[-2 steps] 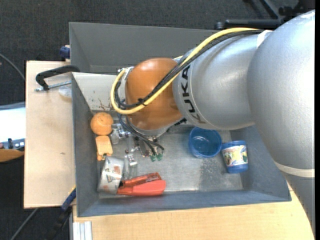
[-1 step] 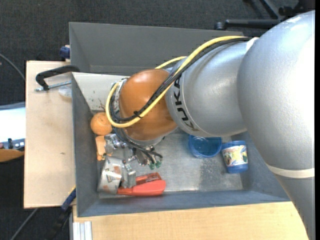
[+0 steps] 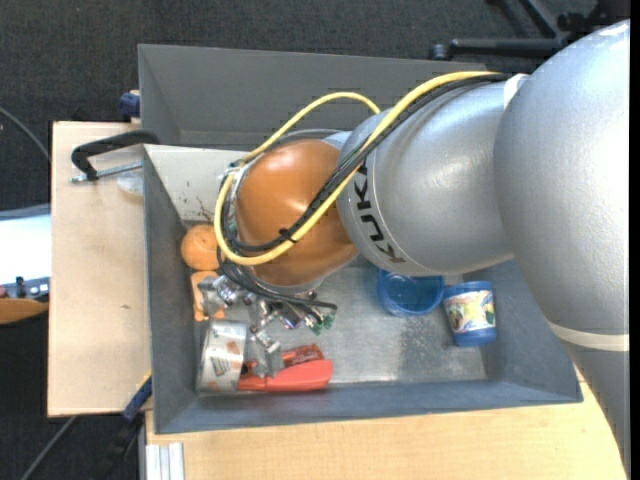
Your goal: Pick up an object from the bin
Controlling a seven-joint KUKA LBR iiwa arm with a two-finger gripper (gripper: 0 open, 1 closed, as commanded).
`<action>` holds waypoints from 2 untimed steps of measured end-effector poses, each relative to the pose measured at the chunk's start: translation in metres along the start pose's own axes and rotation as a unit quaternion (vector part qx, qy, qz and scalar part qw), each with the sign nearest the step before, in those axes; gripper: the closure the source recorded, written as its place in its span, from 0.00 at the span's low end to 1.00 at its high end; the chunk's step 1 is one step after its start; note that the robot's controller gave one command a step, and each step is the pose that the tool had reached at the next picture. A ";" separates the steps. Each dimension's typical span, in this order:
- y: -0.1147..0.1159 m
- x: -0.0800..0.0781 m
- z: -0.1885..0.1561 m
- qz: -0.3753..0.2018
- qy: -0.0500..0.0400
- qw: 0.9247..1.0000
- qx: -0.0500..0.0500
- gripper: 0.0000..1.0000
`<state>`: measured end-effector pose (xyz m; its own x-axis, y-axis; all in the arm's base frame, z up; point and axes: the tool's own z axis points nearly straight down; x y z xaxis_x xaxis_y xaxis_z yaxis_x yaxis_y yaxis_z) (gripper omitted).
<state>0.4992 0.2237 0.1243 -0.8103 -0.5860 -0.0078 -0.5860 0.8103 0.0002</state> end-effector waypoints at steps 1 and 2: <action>0.006 -0.007 0.053 -0.140 0.000 0.990 -0.001 0.00; 0.002 -0.009 0.049 -0.291 -0.011 0.957 0.003 1.00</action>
Offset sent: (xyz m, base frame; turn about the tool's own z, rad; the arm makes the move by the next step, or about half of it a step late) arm 0.0021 0.0026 -0.0543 -0.5952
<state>0.5061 0.2309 0.0753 -0.3463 -0.9378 -0.0263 -0.9378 0.3468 -0.0154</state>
